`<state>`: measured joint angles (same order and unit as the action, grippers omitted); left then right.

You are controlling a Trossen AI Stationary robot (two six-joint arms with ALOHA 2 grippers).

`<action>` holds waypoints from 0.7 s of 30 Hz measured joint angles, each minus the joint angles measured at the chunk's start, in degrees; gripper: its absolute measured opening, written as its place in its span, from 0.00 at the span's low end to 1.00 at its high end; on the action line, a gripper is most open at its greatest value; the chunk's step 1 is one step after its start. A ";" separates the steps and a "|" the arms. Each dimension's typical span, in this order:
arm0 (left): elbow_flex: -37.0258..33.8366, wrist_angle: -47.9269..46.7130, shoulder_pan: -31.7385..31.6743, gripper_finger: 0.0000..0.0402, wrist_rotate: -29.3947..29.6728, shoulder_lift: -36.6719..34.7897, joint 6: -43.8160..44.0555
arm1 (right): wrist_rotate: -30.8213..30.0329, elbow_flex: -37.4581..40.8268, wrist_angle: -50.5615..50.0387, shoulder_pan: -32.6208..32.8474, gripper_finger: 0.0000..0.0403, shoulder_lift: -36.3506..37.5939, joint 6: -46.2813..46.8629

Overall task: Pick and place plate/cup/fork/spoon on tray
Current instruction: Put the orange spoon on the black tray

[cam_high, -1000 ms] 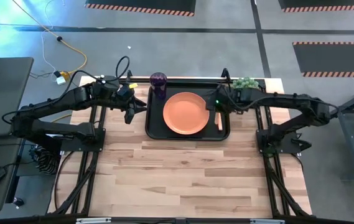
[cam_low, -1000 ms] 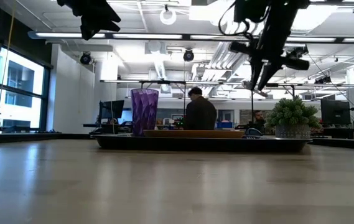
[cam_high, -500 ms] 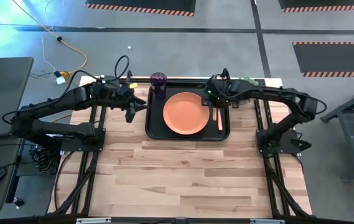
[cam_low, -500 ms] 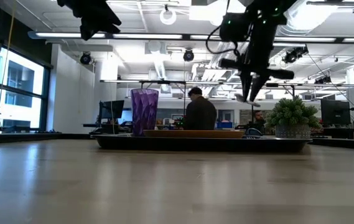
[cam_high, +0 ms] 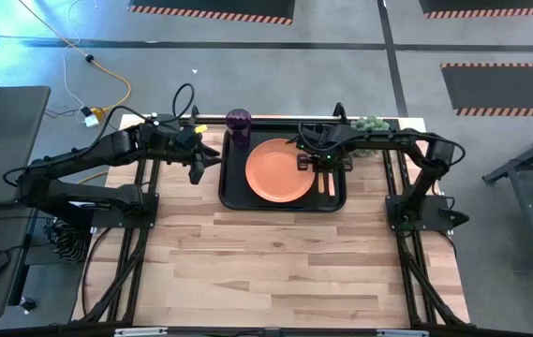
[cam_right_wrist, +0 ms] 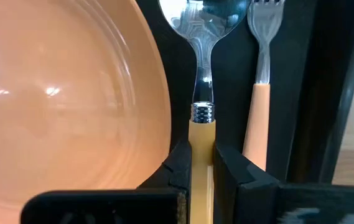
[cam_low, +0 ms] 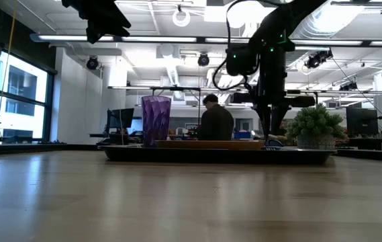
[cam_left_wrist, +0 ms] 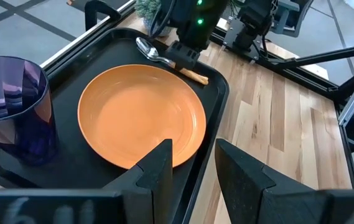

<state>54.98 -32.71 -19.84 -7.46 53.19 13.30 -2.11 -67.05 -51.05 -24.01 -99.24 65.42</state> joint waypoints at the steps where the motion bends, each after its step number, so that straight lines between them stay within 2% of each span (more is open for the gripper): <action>1: 0.00 0.00 -0.02 0.27 0.00 0.00 0.00 | 0.11 0.00 0.04 -0.02 0.04 -0.35 0.15; 21: 0.00 -0.02 -0.02 0.27 -0.04 0.00 0.00 | -0.53 0.44 0.16 -0.03 0.04 -1.71 2.06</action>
<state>54.98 -32.73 -19.86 -7.51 53.19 13.30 -2.64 -66.61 -50.89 -24.04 -100.95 67.48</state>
